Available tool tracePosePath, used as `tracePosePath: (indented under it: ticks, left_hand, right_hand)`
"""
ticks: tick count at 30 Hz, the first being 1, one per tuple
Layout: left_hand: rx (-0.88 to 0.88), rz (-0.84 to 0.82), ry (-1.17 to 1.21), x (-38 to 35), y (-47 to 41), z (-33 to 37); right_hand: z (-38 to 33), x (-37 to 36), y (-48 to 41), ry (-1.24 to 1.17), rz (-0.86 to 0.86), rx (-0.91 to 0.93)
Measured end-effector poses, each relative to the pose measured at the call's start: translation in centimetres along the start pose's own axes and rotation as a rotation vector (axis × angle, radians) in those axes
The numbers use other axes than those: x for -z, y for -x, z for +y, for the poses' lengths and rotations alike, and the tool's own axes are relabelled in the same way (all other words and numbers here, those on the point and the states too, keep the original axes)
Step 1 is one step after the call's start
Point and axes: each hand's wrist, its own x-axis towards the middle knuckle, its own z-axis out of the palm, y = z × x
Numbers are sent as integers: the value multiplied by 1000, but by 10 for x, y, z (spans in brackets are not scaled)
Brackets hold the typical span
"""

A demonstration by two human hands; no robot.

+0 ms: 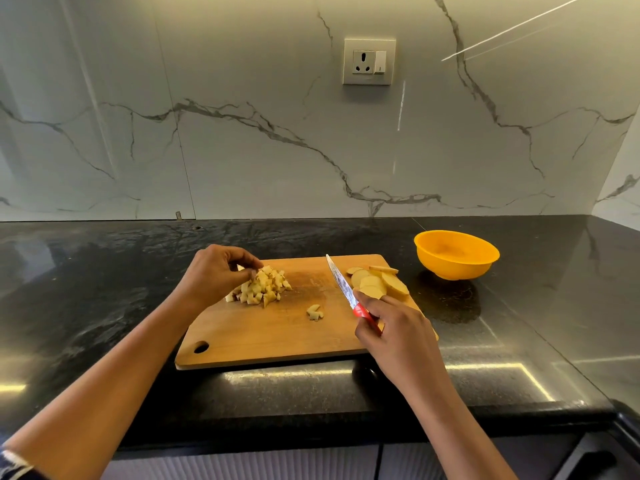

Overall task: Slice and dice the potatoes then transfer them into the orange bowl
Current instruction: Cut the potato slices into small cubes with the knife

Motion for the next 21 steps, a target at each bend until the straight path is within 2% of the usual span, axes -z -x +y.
tracePosePath:
  ticks: [6,10,12,16,18,20,21]
  left_hand:
    - [3,48,28,-4,-1,-4]
    - [-235,248,-373,-6,1,-6]
    - [-280,298,-477,-9,3,-1]
    - [-253,223,-432,-12,1,2]
    - [-314,191,-343,-13,0,5]
    - [-390,204,-373,-19,3,12]
    - [-411,157,-398,-23,5,18]
  right_hand:
    - [1,-1,-1,-6,3,-9]
    - [0,0,0,-8,3,-18]
    - [0,1,-1,-8,-4,-20]
    - [-1,3,0,-18,-9,-27]
    - [-1,4,1,-25,-7,-29]
    - [-1,4,1,-22,-5,-28]
    - [0,4,1,-22,-2,-28]
